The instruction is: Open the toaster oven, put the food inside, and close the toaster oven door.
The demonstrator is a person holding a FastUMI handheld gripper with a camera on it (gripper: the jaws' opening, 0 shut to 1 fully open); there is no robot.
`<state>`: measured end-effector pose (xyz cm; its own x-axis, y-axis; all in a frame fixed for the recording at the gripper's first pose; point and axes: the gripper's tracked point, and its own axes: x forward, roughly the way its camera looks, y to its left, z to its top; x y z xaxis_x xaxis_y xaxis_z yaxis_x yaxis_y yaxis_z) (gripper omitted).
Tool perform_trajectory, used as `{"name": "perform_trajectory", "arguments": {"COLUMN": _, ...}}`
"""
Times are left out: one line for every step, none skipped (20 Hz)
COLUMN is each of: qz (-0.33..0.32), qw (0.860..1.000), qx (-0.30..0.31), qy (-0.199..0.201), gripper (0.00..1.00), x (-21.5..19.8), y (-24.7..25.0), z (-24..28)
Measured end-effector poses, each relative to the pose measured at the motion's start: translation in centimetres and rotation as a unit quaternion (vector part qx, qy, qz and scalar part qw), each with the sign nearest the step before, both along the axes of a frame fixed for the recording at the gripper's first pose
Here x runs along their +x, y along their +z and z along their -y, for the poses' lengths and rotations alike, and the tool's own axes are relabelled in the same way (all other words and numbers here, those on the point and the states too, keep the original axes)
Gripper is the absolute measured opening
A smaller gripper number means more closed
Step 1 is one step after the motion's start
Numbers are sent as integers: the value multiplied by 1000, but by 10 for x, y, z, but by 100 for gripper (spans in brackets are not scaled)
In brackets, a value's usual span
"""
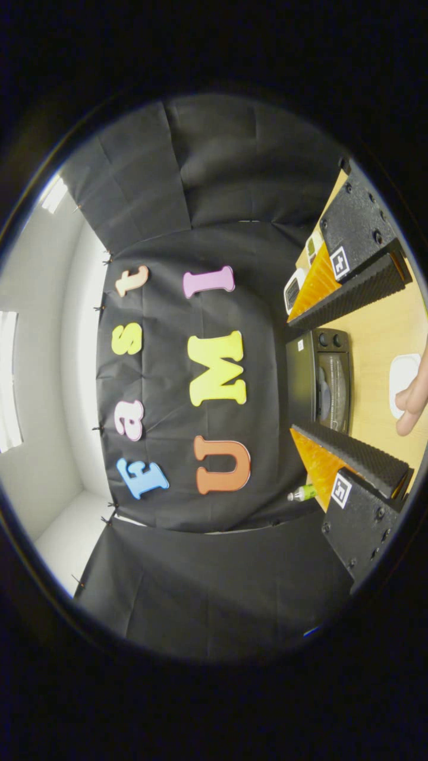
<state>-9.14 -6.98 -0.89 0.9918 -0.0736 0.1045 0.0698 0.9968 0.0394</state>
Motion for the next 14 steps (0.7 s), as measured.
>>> {"name": "perform_trajectory", "arguments": {"qz": 3, "qw": 1000, "qx": 3, "qy": 3, "gripper": 100, "x": -1, "y": 2, "z": 0}}
{"name": "perform_trajectory", "arguments": {"qz": 3, "qw": 1000, "qx": 4, "qy": 5, "gripper": 100, "x": -2, "y": 3, "z": 0}}
{"name": "perform_trajectory", "arguments": {"qz": 3, "qw": 1000, "qx": 5, "qy": 4, "gripper": 100, "x": -4, "y": 4, "z": 2}}
{"name": "perform_trajectory", "arguments": {"qz": 4, "qw": 1000, "qx": 8, "qy": 4, "gripper": 100, "x": -5, "y": 3, "z": 3}}
{"name": "perform_trajectory", "arguments": {"qz": 4, "qw": 1000, "qx": 11, "qy": 4, "gripper": 100, "x": -6, "y": 2, "z": 3}}
{"name": "perform_trajectory", "arguments": {"qz": 4, "qw": 1000, "qx": 14, "qy": 6, "gripper": 100, "x": -7, "y": 2, "z": 2}}
{"name": "perform_trajectory", "arguments": {"qz": 2, "qw": 1000, "qx": 16, "qy": 7, "gripper": 100, "x": -7, "y": 0, "z": 1}}
{"name": "perform_trajectory", "arguments": {"qz": 0, "qw": 1000, "qx": 16, "qy": 6, "gripper": 100, "x": -8, "y": -3, "z": 2}}
{"name": "perform_trajectory", "arguments": {"qz": -2, "qw": 1000, "qx": 14, "qy": 5, "gripper": 100, "x": -8, "y": -4, "z": 1}}
{"name": "perform_trajectory", "arguments": {"qz": -4, "qw": 1000, "qx": 11, "qy": 6, "gripper": 100, "x": -7, "y": -6, "z": 0}}
{"name": "perform_trajectory", "arguments": {"qz": -3, "qw": 1000, "qx": 10, "qy": 8, "gripper": 100, "x": -8, "y": -5, "z": -2}}
{"name": "perform_trajectory", "arguments": {"qz": -2, "qw": 1000, "qx": 9, "qy": 10, "gripper": 100, "x": -8, "y": -4, "z": -2}}
{"name": "perform_trajectory", "arguments": {"qz": 0, "qw": 1000, "qx": 9, "qy": 9, "gripper": 100, "x": -9, "y": -2, "z": -2}}
{"name": "perform_trajectory", "arguments": {"qz": 2, "qw": 1000, "qx": 8, "qy": 7, "gripper": 100, "x": -10, "y": -1, "z": -1}}
